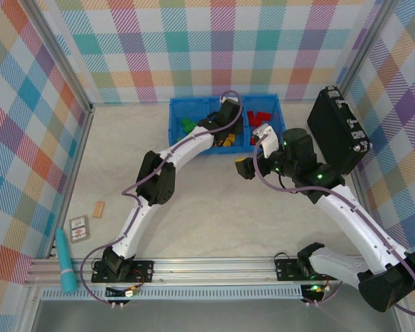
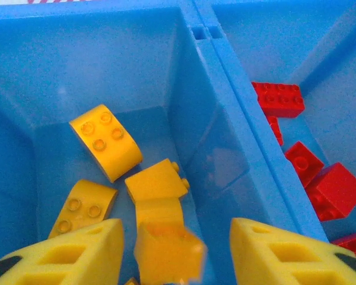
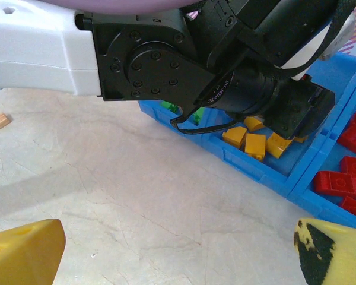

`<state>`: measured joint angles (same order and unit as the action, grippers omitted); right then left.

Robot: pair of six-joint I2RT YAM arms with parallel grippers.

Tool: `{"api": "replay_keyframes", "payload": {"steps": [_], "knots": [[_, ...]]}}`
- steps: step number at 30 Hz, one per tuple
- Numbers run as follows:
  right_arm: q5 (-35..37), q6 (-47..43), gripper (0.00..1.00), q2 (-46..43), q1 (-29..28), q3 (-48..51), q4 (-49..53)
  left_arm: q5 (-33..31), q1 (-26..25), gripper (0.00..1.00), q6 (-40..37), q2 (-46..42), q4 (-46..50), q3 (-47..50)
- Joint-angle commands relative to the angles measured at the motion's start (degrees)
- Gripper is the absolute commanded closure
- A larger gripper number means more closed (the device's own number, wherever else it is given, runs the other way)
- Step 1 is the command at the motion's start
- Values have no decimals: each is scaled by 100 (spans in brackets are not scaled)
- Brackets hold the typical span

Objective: Sort the legos into containers by color
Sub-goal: Place the lego in the container, then reset both arms

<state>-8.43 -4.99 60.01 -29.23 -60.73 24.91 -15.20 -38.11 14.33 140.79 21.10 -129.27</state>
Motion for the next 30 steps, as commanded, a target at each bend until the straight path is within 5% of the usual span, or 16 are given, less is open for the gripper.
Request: {"api": "replay_keyframes", "payload": {"steps": [1,8,16,20,25,30], "knots": [[34,-10,1,-103,-21,39,-122,-188,23,45,-4,-149,163,-115],[409,-10,1,-441,-21,469,-504,-424,27,42,-513,-1470,-1,1080],[1172,161,1,-783,-17,1131,-1215,-1040,23,32,-1294,-4949,-218,4365],[2295,692,1,-864,-12,1641,-1595,-1925,36,30,-1164,-6666,-424,6362],[3206,994,1,-548,113,2074,-1698,-2733,211,23,-1656,-8371,-1424,8791],[2918,1508,1,-468,379,2406,-2140,-3132,646,8,-1763,-9382,-3517,10703]]}}
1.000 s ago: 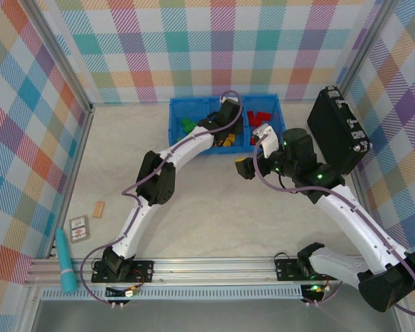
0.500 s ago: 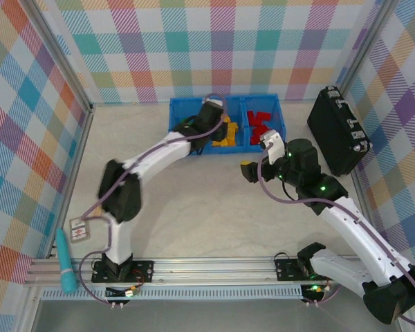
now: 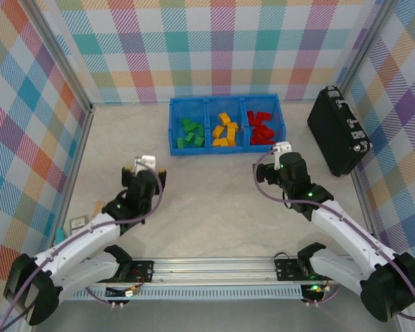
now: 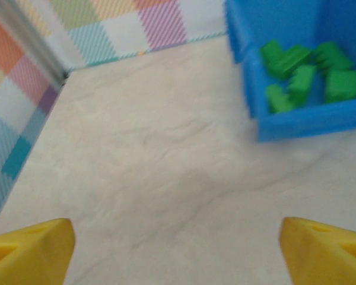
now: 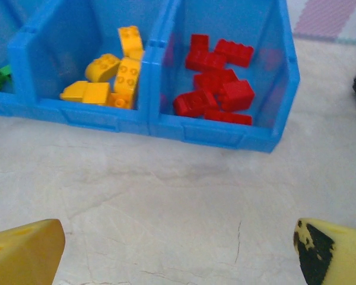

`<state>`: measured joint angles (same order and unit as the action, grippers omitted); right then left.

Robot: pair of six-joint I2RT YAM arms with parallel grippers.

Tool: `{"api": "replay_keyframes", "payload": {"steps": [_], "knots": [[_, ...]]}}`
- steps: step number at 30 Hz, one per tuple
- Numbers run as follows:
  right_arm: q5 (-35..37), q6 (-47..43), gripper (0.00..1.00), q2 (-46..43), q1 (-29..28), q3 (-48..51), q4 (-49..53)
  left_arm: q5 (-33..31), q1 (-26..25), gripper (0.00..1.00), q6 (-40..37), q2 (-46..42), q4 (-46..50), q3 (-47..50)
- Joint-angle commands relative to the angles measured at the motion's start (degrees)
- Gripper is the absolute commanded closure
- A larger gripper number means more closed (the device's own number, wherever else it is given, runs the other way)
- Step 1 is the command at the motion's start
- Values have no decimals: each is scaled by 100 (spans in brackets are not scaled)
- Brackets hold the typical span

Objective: Sort the legos into containers by color
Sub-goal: Reset both arms

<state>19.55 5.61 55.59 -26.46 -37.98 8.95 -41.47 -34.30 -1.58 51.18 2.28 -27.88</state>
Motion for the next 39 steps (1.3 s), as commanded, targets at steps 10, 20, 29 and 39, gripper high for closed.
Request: {"api": "replay_keyframes", "payload": {"steps": [10,20,29,39], "knots": [[41,440,1,180,333,223,-761,43,1419,2,-275,1356,-4369,1441],[-70,245,1,180,557,210,-767,916,2075,0,-257,3609,-5827,799],[-362,-455,1,281,1089,352,-1703,2740,2929,0,131,4004,-5570,577],[-1655,-743,1,2015,2386,1714,-4906,2772,2914,0,154,3926,-5322,518]]}}
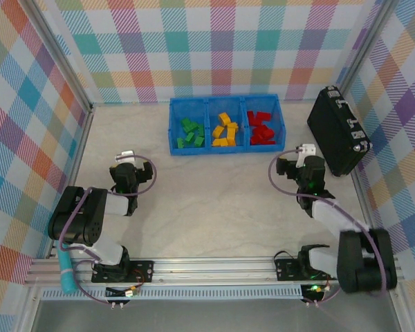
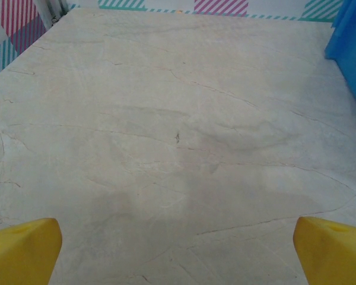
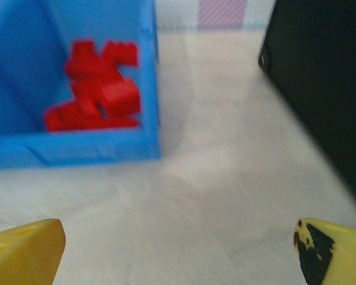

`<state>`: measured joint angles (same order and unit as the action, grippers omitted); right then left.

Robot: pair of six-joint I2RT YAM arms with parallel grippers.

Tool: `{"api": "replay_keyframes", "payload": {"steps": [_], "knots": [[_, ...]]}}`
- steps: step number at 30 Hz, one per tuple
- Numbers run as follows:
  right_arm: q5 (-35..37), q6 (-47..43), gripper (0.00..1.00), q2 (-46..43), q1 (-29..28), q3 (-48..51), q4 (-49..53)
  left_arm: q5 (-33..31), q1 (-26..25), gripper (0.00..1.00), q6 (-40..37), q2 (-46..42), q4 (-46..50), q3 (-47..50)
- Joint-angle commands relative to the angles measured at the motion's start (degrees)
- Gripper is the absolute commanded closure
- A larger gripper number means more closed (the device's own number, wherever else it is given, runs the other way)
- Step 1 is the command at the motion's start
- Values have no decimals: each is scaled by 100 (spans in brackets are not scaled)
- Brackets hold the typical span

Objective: Sort the legos into containers by color
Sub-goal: Reset both arms

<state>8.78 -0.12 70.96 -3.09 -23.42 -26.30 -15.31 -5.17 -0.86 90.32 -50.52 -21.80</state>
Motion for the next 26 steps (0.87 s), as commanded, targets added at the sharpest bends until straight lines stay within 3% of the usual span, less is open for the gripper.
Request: {"api": "replay_keyframes", "payload": {"steps": [1,5,7,8,26], "knots": [[-639,-194,1,613,48,263,-1608,160,7,0,85,11,-23,-96],[-1164,-237,1,1278,91,44,-1833,157,3,0,78,11,-37,-87],[-922,-127,1,1839,104,181,-2710,159,0,0,75,11,-28,-92],[-801,-48,1,1658,119,56,-2143,160,4,0,73,11,-28,-99],[-999,47,1,1702,264,-40,-2054,361,-32,0,-49,29,54,-147]]}}
